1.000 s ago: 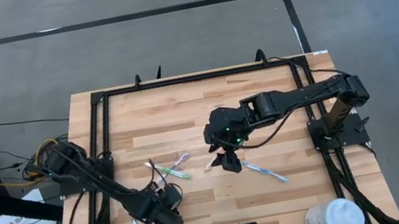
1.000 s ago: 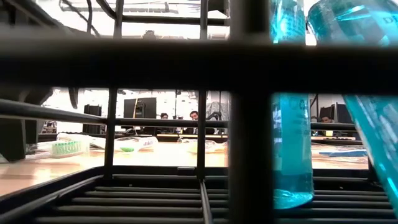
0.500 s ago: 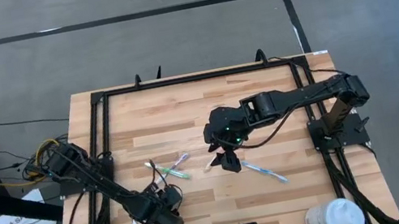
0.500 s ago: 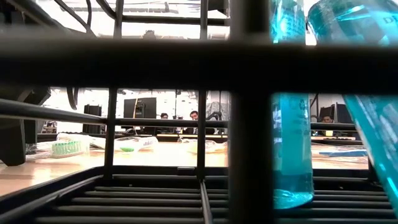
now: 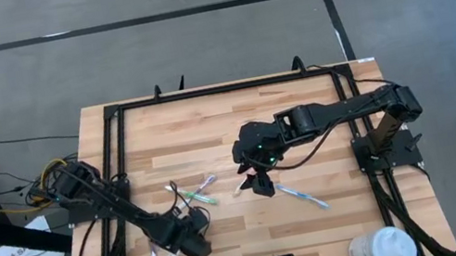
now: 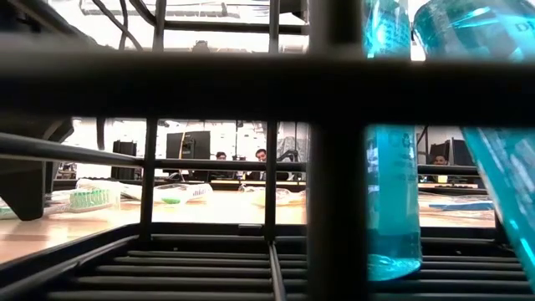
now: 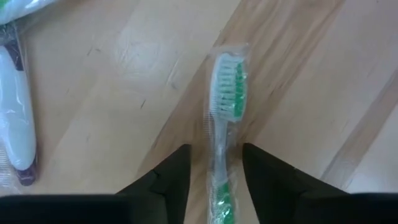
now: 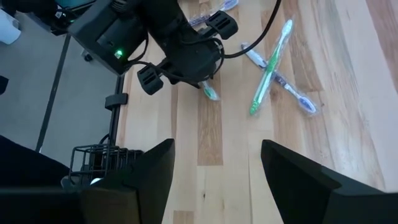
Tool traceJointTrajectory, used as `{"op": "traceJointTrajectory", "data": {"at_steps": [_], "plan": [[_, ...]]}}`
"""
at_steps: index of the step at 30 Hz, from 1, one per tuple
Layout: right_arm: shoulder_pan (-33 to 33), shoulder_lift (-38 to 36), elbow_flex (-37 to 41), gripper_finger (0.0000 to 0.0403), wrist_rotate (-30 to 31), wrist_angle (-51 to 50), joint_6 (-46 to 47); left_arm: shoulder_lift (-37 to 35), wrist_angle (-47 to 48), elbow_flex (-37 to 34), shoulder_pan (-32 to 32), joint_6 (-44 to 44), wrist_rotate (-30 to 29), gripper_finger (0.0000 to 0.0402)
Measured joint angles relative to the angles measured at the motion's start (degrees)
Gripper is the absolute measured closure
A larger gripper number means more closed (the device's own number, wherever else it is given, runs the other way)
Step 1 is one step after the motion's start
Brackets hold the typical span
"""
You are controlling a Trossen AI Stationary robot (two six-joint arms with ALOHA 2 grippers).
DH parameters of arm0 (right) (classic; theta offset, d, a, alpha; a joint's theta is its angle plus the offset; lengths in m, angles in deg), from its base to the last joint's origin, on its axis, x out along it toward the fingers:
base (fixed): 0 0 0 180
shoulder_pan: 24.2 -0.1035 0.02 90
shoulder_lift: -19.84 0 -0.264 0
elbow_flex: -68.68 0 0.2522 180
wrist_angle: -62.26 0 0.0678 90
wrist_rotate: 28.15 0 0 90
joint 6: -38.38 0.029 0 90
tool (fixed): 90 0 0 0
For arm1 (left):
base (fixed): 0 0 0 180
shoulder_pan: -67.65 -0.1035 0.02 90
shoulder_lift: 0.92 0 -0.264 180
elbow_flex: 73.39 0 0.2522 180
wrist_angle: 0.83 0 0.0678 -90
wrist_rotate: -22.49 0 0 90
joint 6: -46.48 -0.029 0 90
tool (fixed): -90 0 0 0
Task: Pick & Place toothbrushing station
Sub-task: Put the bottom green toothbrush into the black mesh organizer
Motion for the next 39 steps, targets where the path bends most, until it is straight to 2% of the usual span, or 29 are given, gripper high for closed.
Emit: {"op": "traceJointTrajectory", "data": {"at_steps": [14, 23, 39], "plan": [[0.0, 0.0, 0.0, 0.0172, 0.0, 0.0, 0.1, 0.0, -2.0, 0.0, -2.4, -2.6, 2.9, 0.039], [0.2, 0.0, 0.0, 0.0172, 0.0, 0.0, 0.1, -3.0, -3.7, -0.3, -2.4, -2.5, 2.7, 0.0397], [0.2, 0.0, 0.0, 0.0172, 0.0, 0.0, 0.1, -18.4, -2.9, -0.1, -2.4, -1.0, -12.7, 0.0399]]}}
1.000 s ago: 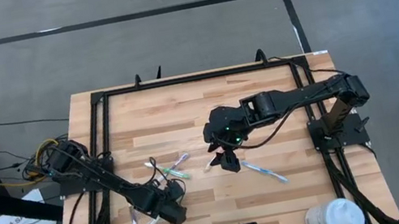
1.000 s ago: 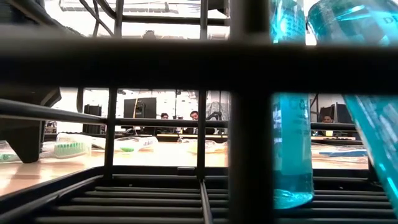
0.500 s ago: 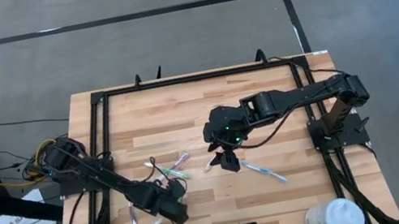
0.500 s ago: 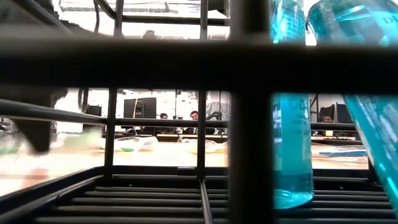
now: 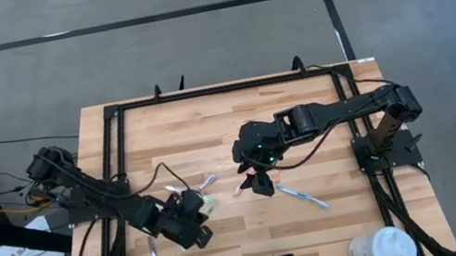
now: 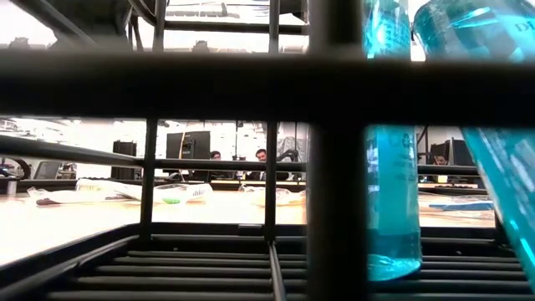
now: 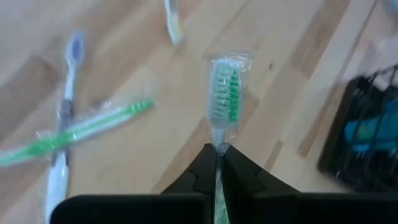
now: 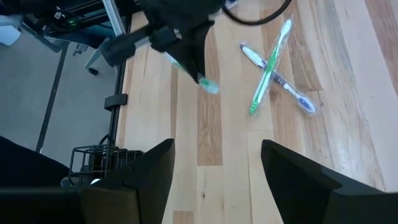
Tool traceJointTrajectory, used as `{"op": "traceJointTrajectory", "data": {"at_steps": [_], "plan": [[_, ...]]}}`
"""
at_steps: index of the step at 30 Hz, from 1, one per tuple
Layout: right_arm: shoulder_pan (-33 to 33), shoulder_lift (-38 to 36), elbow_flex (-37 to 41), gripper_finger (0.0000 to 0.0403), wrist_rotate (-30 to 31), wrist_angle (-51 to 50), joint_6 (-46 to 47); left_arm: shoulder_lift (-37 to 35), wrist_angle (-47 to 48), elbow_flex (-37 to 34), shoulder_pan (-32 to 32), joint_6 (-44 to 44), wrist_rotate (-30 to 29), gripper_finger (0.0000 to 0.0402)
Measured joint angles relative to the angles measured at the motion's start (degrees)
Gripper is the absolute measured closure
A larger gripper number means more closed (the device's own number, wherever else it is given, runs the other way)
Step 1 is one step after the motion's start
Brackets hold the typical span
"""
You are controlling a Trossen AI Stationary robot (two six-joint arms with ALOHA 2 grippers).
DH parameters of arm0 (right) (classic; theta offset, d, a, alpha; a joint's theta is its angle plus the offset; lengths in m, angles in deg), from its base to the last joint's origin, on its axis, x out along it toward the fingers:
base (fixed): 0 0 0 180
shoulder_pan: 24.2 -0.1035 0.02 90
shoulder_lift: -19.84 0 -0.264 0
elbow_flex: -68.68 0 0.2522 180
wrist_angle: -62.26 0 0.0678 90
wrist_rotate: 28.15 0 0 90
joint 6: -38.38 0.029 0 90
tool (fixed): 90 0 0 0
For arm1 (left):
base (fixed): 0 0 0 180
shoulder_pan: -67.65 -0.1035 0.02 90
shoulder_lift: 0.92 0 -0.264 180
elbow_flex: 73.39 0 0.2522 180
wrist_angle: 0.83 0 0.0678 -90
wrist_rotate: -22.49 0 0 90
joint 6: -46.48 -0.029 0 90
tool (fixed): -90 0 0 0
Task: Pick & Place toothbrushing station
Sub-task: Put the bottom green toothbrush into the black mesh organizer
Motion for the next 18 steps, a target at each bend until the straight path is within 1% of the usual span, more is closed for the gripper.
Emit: {"op": "traceJointTrajectory", "data": {"at_steps": [6, 13, 18], "plan": [[0.1, 0.0, 0.0, 0.0172, 0.0, 0.1, 0.9, -3.8, -0.2, 0.0, 0.0, 0.0, -6.0, 0.0399], [1.1, 0.0, 0.0, 0.0172, -0.2, 3.5, 5.1, -7.3, -1.6, 0.0, 0.0, 0.0, -14.9, 0.0398], [1.8, 0.0, 0.0, 0.0172, -2.9, 7.6, 8.0, -9.4, -4.7, 0.0, 0.0, -1.0, -20.3, 0.0399]]}}
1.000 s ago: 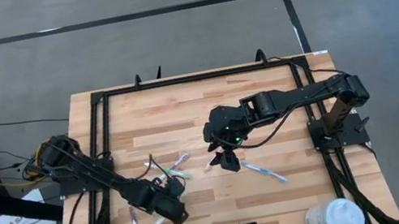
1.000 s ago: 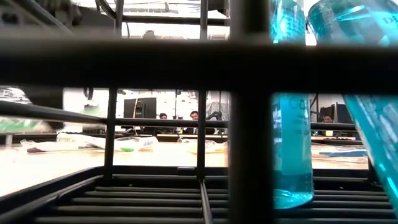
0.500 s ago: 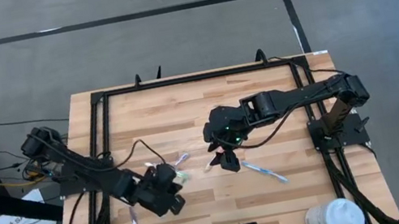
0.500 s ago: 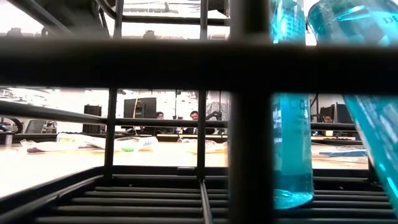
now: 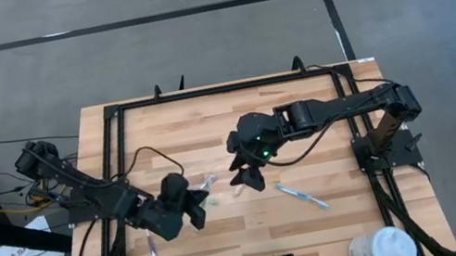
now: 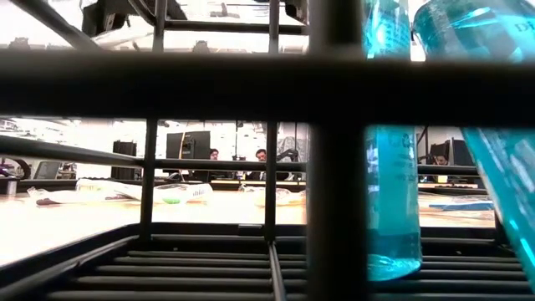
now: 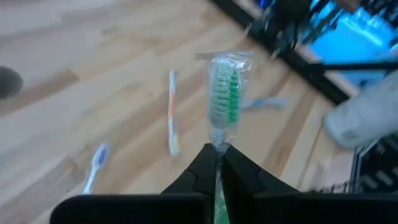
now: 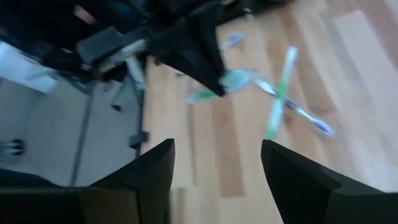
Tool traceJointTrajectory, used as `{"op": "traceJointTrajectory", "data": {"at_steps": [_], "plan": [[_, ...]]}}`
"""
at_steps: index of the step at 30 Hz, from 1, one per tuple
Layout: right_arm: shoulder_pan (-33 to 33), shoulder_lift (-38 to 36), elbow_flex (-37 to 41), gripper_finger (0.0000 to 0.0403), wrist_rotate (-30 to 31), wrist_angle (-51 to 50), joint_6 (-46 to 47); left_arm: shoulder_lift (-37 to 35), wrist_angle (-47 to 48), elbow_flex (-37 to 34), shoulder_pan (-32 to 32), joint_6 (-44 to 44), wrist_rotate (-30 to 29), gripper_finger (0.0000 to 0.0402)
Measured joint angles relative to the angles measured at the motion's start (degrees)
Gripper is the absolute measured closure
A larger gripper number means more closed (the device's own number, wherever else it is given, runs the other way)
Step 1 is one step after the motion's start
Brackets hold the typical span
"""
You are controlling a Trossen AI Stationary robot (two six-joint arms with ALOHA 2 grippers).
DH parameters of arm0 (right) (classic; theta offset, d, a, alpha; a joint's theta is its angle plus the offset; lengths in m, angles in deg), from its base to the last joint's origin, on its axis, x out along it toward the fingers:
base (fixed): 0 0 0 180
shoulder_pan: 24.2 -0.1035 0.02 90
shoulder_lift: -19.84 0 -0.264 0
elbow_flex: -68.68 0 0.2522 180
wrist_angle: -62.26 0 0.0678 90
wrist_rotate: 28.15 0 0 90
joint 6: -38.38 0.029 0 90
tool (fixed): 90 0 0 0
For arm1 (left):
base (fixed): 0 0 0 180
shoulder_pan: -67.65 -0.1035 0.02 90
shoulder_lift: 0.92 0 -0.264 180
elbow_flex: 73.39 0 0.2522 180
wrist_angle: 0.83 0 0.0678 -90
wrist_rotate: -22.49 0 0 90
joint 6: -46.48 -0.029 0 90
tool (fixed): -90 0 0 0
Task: Pick & Place toothbrushing station
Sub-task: Put the bottom green toothbrush into the black mesh organizer
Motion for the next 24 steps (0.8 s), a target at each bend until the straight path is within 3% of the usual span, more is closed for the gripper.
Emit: {"op": "traceJointTrajectory", "data": {"at_steps": [9, 18, 24], "plan": [[0.5, 0.0, 0.0, 0.0172, -7.4, 9.5, 4.9, -7.8, -4.6, 0.0, 0.5, -6.7, -7.6, 0.0399], [0.5, 0.0, 0.0, 0.0172, -4.3, 19.8, 9.3, -13.1, -22.8, 0.1, 0.5, -25.8, -10.8, 0.0399], [0.5, 0.0, 0.0, 0.0172, -6.9, 26.9, 9.5, -13.1, -31.8, 0.1, 0.5, -32.6, -10.1, 0.0398]]}}
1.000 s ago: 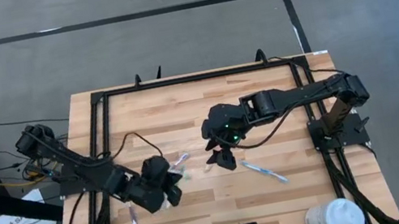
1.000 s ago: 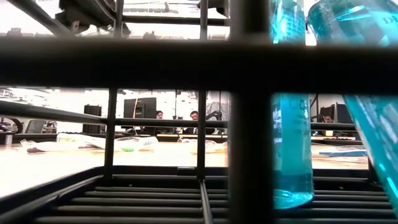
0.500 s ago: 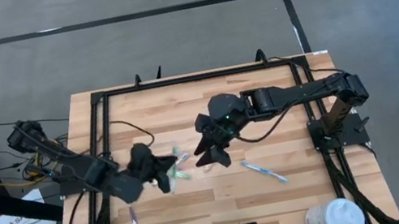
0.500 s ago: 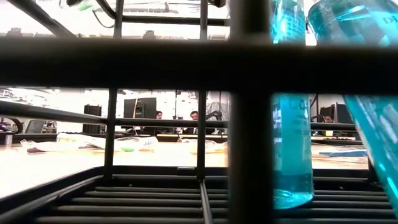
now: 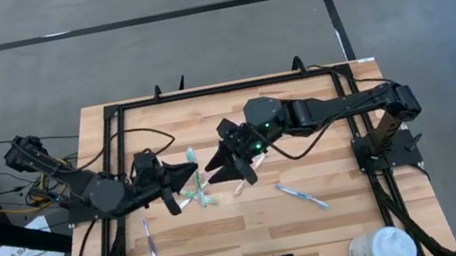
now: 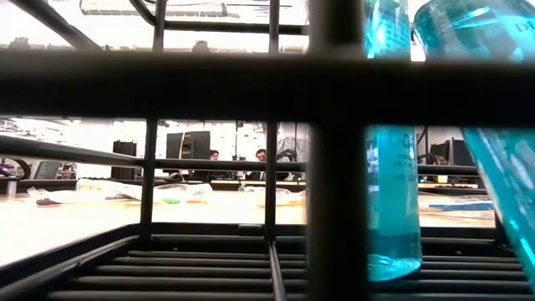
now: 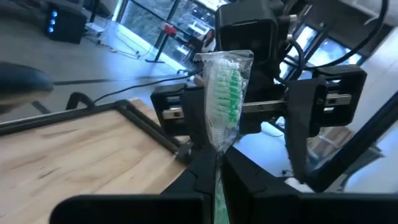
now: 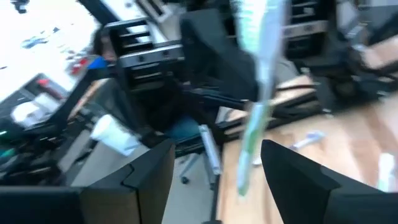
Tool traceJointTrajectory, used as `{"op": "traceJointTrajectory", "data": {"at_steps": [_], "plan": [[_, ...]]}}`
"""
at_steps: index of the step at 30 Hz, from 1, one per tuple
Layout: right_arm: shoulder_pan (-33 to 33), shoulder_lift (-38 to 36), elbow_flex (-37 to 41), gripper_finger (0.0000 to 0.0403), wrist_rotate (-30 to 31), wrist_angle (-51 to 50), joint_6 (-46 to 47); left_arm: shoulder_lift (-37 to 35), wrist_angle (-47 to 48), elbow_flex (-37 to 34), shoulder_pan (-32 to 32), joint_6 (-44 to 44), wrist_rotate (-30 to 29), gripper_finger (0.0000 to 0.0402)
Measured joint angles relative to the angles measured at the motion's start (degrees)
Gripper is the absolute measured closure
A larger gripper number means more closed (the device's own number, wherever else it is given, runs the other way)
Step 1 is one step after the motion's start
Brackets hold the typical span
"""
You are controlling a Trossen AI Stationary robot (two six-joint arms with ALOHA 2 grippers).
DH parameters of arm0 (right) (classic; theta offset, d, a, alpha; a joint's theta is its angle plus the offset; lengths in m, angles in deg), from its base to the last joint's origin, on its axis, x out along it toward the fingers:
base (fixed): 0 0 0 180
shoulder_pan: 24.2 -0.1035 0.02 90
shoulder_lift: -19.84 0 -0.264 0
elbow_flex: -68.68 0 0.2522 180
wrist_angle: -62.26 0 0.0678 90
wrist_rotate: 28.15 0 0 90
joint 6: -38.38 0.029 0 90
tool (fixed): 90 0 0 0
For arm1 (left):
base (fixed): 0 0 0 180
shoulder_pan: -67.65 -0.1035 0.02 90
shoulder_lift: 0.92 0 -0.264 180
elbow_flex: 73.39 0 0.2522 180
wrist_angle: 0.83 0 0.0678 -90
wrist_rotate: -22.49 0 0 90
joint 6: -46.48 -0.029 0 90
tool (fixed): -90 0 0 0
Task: Pick & Place toothbrushing station
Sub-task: Put the bottom green toothbrush into the black mesh organizer
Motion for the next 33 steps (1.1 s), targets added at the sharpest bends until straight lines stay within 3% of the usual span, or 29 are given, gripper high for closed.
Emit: {"op": "traceJointTrajectory", "data": {"at_steps": [5, 13, 20, 33], "plan": [[0.0, 0.0, 0.0, 0.0172, -5.2, 4.2, -0.8, 0.2, -3.9, 0.0, 0.0, -2.8, 0.6, 0.0398], [0.3, 0.0, 0.0, 0.0172, -6.8, 11.3, -0.8, 0.2, -11.9, 0.0, -0.4, -8.4, 5.4, 0.0399], [0.2, 0.0, 0.0, 0.0172, -6.9, 11.7, -0.1, 0.2, -18.5, 0.0, -2.1, -13.1, 9.2, 0.0398], [0.3, 0.0, 0.0, 0.0172, -5.1, 11.8, 0.2, 3.2, -21.9, 0.0, -2.8, -13.0, 11.4, 0.0401]]}}
